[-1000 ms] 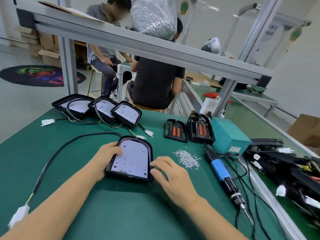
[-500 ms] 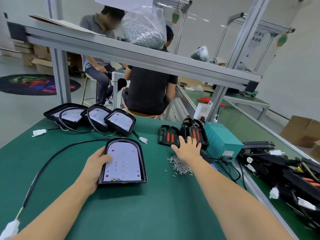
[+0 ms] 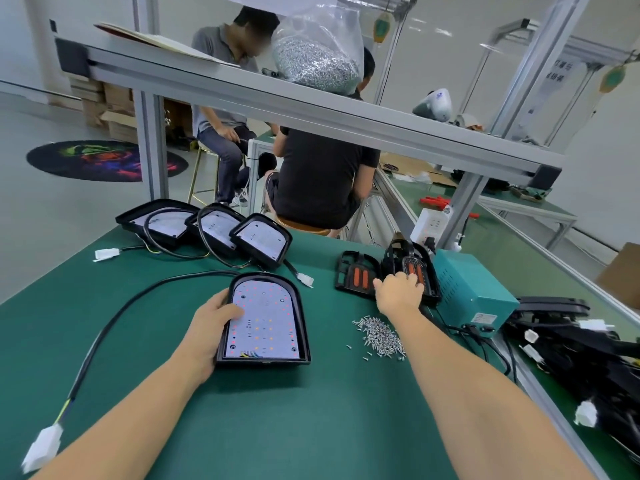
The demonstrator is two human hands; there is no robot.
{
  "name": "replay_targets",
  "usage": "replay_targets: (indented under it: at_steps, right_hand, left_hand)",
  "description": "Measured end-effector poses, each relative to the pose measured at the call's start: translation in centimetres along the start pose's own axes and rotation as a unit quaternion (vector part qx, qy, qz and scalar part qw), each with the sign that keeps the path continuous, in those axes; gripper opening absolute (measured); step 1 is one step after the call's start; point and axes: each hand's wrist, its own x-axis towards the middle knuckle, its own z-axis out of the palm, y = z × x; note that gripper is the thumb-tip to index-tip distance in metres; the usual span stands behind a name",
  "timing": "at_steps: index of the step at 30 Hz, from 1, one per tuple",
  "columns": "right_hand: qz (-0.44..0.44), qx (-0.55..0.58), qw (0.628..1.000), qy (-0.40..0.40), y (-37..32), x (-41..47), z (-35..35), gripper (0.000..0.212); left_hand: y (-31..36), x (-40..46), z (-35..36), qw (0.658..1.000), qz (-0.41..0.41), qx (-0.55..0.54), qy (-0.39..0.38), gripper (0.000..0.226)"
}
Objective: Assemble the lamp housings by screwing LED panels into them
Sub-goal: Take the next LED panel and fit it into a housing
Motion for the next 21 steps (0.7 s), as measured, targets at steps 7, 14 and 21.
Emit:
replay_targets:
  at_steps: [7,14,21]
  right_hand:
    - [-0.001,0.072,0.986,0.151,1.2,0.4,-1.2,0.032]
    - [-0.157,0.258,0.912,0.278,-1.5,-5.2,-5.4,0.028]
    - [-0.322,0.243,0.879,0.254,-6.9,-16.9,-5.3,0.03]
  left_hand:
    - [-0.1,0.1,0.0,0.999,0.016,-0.027,-0.009,0.016]
    - [0.1,0.0,0.3,0.997,-0.03,-0.071,0.01,0.03]
    - [0.1,-0.4,0.1,0.99,-0.049,-0.132,0.008,0.025]
